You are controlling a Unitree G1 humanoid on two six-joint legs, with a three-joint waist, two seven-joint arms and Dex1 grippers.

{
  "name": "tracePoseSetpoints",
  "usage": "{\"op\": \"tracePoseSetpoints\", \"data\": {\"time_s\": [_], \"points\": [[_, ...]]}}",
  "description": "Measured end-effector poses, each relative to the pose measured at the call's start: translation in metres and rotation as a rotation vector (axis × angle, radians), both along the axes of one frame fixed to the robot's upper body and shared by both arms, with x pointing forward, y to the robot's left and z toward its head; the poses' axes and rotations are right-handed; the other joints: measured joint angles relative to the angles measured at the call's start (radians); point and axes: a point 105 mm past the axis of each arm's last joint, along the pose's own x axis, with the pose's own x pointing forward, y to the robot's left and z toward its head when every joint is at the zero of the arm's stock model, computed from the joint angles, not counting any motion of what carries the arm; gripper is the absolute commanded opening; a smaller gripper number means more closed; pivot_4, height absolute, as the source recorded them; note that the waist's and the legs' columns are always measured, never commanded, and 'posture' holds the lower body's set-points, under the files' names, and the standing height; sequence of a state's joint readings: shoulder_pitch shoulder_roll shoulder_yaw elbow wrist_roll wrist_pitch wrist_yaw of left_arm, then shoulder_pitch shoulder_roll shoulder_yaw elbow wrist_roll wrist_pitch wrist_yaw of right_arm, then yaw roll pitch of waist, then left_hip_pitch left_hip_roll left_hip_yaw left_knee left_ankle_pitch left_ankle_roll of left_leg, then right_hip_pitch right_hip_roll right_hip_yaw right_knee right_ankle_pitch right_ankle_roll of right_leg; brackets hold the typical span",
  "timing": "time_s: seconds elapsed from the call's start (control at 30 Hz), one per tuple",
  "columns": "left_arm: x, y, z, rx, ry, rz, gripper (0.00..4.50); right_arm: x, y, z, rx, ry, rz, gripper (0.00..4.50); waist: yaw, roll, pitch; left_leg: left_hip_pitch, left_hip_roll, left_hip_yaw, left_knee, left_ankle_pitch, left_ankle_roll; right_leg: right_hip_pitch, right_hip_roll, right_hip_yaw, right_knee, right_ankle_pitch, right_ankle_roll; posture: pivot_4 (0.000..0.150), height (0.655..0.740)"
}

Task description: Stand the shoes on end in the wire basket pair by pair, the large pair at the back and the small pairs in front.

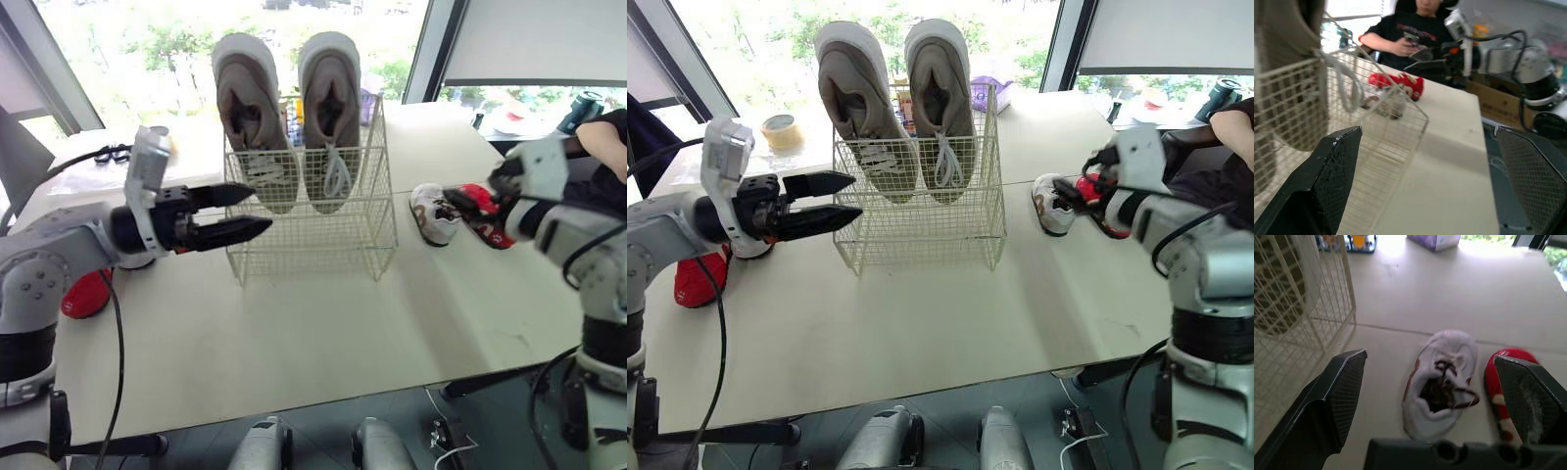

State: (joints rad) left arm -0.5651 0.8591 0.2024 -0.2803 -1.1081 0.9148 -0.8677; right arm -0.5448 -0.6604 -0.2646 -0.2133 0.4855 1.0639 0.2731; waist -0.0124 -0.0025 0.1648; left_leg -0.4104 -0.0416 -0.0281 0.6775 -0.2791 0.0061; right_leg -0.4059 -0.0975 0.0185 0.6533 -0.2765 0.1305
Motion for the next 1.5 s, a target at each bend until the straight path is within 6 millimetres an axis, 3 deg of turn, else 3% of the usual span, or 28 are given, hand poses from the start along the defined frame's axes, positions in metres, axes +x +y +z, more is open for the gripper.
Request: {"op": "tracePoseSetpoints", "data": {"time_s": [0.17,0.47,0.97,1.07,1.17,1.3,1.43,1.5], "points": [[0.002,-0.009,-0.002,0.009,-0.007,-0.025,4.47,0.004,0.010,-0.025,0.092,-0.004,-0.073,4.50,0.000,0.000,0.000,0.000,0.000,0.000,0.000,0.000,0.000,0.000,0.000,0.000,0.000,0.000,0.000,0.150,0.7400],[0.002,-0.021,-0.011,0.025,-0.008,-0.045,4.47,0.022,-0.018,-0.057,0.140,0.030,-0.246,4.50,-0.004,0.000,0.000,0.000,0.000,0.001,-0.001,0.000,0.000,0.000,0.000,0.001,-0.001,0.000,0.000,0.150,0.7400],[0.005,-0.024,-0.012,0.032,-0.026,-0.005,4.47,0.048,-0.012,-0.079,0.126,0.037,-0.194,4.50,-0.005,0.000,0.000,0.000,0.000,0.001,-0.003,0.001,-0.001,-0.001,0.000,0.001,-0.002,0.000,0.000,0.150,0.7400],[0.006,-0.025,-0.013,0.034,-0.033,0.000,4.50,0.052,-0.013,-0.079,0.121,0.026,-0.196,3.65,-0.004,0.000,0.000,0.000,0.000,0.001,-0.003,0.001,-0.002,-0.001,0.000,0.001,-0.002,0.000,0.000,0.150,0.7400],[0.007,-0.026,-0.014,0.033,-0.035,0.004,4.50,0.055,-0.010,-0.077,0.110,0.022,-0.183,2.03,-0.004,0.000,0.000,0.000,0.000,0.001,-0.003,0.001,-0.002,-0.001,0.000,0.001,-0.002,0.000,0.000,0.150,0.7400],[0.008,-0.027,-0.015,0.033,-0.037,0.008,4.50,0.055,-0.011,-0.077,0.099,0.020,-0.180,0.35,-0.005,0.000,0.000,0.001,0.000,0.001,-0.004,0.001,-0.002,-0.001,0.000,0.001,-0.002,0.000,0.000,0.150,0.7400],[0.009,-0.027,-0.015,0.035,-0.041,0.012,4.50,0.053,-0.011,-0.074,0.087,0.020,-0.176,0.15,-0.004,0.000,0.000,0.001,0.000,0.001,-0.006,0.002,-0.003,-0.001,0.000,0.001,-0.003,0.000,0.000,0.150,0.7400],[0.011,-0.027,-0.012,0.029,-0.047,0.017,4.50,0.049,-0.013,-0.059,0.048,-0.005,-0.157,0.15,-0.001,0.002,0.002,0.001,-0.001,0.001,-0.008,0.002,-0.004,-0.002,0.000,0.001,-0.004,0.000,0.000,0.150,0.7400]]}}
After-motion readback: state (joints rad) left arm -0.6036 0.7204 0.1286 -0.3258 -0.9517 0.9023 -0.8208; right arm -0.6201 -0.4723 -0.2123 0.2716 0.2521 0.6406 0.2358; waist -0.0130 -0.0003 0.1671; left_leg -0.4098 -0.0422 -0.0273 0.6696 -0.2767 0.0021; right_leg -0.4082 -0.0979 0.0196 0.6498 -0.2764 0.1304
